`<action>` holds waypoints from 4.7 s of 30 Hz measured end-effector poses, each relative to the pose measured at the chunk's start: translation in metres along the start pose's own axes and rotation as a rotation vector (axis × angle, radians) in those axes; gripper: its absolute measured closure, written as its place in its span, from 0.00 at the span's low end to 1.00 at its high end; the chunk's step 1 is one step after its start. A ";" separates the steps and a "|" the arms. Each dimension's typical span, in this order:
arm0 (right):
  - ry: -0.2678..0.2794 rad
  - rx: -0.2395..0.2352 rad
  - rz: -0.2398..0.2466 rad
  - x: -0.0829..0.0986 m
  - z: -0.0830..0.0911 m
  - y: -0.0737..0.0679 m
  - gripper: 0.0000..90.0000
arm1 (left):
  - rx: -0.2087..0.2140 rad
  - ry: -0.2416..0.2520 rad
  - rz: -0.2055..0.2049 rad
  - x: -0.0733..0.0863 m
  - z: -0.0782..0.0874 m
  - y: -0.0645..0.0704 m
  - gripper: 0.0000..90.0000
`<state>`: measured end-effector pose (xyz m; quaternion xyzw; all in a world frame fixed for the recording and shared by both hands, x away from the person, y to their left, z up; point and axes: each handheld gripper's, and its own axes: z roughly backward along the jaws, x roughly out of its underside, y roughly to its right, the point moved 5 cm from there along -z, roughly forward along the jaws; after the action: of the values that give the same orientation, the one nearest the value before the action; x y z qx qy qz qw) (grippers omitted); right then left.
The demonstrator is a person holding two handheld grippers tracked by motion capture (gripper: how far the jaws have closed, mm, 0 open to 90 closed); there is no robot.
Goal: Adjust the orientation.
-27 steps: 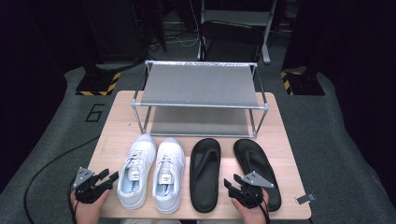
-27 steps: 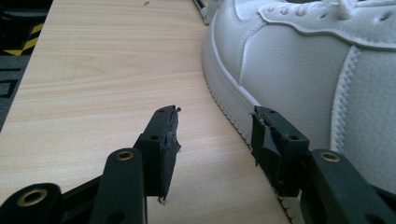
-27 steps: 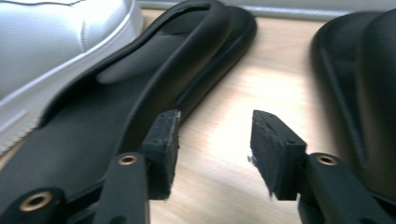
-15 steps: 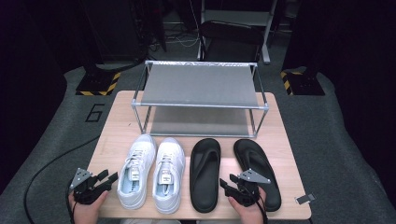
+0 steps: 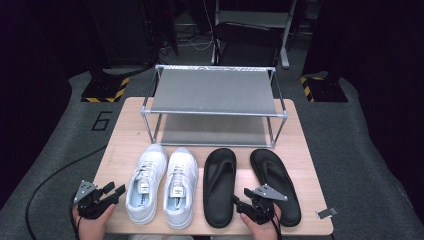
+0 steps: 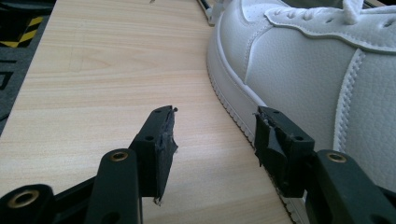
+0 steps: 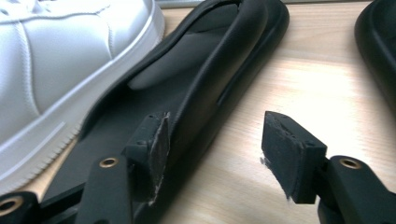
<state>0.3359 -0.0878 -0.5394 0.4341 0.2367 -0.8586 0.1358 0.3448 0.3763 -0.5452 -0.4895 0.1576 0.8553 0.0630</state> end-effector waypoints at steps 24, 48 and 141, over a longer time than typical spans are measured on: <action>-0.054 -0.061 -0.063 0.008 -0.014 -0.006 0.63 | 0.000 -0.007 -0.001 0.001 -0.001 0.001 0.53; -0.091 -0.137 -0.259 0.013 -0.018 0.002 0.61 | -0.009 -0.007 0.000 0.001 -0.001 0.001 0.53; 0.060 -0.152 -0.442 -0.030 -0.002 0.015 0.75 | -0.024 0.009 -0.004 0.000 0.000 0.000 0.53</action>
<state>0.3609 -0.0989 -0.5206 0.3855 0.3939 -0.8339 -0.0305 0.3451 0.3765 -0.5455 -0.4942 0.1468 0.8549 0.0581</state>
